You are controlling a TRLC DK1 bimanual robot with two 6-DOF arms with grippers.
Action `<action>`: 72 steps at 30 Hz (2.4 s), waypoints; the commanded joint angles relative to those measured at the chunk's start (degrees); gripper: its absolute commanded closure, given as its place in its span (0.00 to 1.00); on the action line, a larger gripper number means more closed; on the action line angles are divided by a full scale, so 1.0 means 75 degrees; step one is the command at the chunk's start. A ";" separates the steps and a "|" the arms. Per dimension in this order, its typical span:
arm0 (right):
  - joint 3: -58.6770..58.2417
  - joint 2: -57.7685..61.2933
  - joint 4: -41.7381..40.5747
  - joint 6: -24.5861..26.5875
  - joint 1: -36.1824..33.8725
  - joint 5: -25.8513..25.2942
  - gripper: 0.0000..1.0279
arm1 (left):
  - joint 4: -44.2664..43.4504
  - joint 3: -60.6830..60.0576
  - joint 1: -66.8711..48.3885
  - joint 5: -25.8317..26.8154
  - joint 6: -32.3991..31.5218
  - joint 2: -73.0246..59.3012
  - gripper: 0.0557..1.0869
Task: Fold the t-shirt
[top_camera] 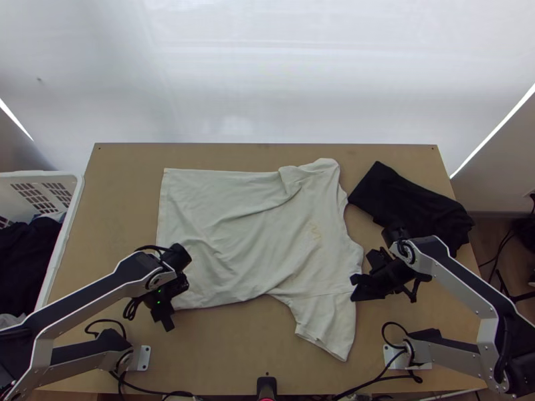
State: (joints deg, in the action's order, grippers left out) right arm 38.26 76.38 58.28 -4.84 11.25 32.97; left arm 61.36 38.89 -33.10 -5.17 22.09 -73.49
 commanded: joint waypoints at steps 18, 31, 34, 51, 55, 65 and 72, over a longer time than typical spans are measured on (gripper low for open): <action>0.4344 -0.2004 -0.2755 -0.0995 -0.0480 -0.1830 0.97 | -0.2873 0.4951 0.3476 0.1662 -0.4914 0.0987 0.96; 0.8949 -0.0071 -0.3177 -0.1487 -0.0855 -0.2814 0.97 | -0.4338 0.7517 0.5632 0.1170 -0.6718 0.0483 0.96; 0.9711 -0.0071 -0.2826 -0.1604 -0.0890 -0.2802 0.97 | -0.4408 0.7857 0.5878 0.1170 -0.6718 0.0787 0.96; 1.2430 -0.2813 0.1452 -0.1229 -0.0480 -0.2756 0.97 | -0.3272 0.8443 0.5902 0.1416 -0.6378 0.4338 0.96; 1.1563 -0.3246 0.1850 -0.1241 -0.0468 -0.2744 0.97 | -0.2779 0.7822 0.5832 0.1568 -0.6332 0.4819 0.96; 0.4731 -0.3879 0.0573 -0.1804 0.0305 -0.2603 0.97 | -0.1631 0.2666 0.5562 0.2025 -0.5043 0.6166 0.96; 0.3629 -0.1465 -0.1419 -0.1675 0.0762 -0.2568 0.97 | -0.2615 0.0955 0.5351 0.1873 -0.4046 0.4502 0.96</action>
State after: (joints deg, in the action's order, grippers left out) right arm 77.56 54.00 58.94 -18.00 13.87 13.15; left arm 46.96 59.35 8.51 9.06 -13.58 -32.73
